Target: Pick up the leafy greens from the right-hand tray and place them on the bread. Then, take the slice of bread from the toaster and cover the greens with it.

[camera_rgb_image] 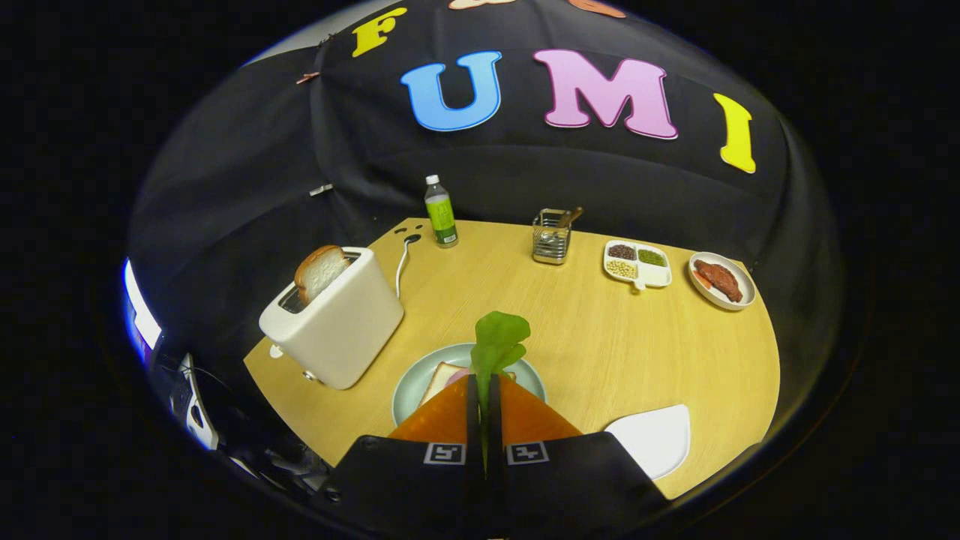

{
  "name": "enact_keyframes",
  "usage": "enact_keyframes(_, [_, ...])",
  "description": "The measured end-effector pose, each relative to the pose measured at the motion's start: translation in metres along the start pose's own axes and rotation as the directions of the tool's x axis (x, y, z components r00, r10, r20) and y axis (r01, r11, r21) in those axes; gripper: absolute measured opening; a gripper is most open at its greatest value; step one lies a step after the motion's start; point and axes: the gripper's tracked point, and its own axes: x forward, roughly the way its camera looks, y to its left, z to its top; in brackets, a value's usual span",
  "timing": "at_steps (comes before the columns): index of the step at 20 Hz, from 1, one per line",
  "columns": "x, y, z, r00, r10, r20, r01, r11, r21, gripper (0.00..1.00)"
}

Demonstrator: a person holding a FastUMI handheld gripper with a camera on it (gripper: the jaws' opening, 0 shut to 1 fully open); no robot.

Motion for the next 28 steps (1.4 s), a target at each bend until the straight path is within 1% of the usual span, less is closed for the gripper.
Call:
enact_keyframes(4, [0.031, 0.021, 0.000, 0.999, 0.014, -0.032, -0.014, 1.000, 0.014, 0.05])
enact_keyframes(7, [0.048, 0.026, -0.003, 0.999, 0.005, -0.045, -0.006, 1.000, -0.017, 0.05])
enact_keyframes(12, [0.064, 0.032, -0.021, 0.997, 0.001, -0.083, -0.004, 1.000, -0.030, 0.06])
enact_keyframes(16, [0.070, 0.031, -0.032, 0.994, -0.015, -0.106, 0.008, 0.998, -0.065, 0.11])
enact_keyframes(17, [0.070, 0.030, -0.035, 0.993, -0.019, -0.113, 0.011, 0.997, -0.075, 0.18])
enact_keyframes(18, [0.070, 0.030, -0.038, 0.993, -0.022, -0.118, 0.012, 0.996, -0.085, 0.20])
enact_keyframes(19, [0.070, 0.031, -0.040, 0.993, -0.024, -0.117, 0.012, 0.995, -0.095, 0.26])
enact_keyframes(22, [0.073, 0.025, -0.047, 0.991, -0.051, -0.128, 0.032, 0.989, -0.141, 0.40])
enact_keyframes(23, [0.073, 0.023, -0.051, 0.989, -0.060, -0.137, 0.040, 0.989, -0.145, 0.48])
enact_keyframes(24, [0.073, 0.023, -0.051, 0.988, -0.065, -0.140, 0.045, 0.989, -0.142, 0.53])
enact_keyframes(25, [0.074, 0.024, -0.051, 0.989, -0.066, -0.135, 0.048, 0.990, -0.135, 0.72])
enact_keyframes(26, [0.073, 0.025, -0.046, 0.990, -0.065, -0.122, 0.050, 0.991, -0.126, 0.80])
enact_keyframes(27, [0.071, 0.026, -0.042, 0.992, -0.063, -0.107, 0.051, 0.992, -0.116, 0.94])
enact_keyframes(28, [0.069, 0.027, -0.035, 0.994, -0.064, -0.091, 0.054, 0.993, -0.106, 1.00])
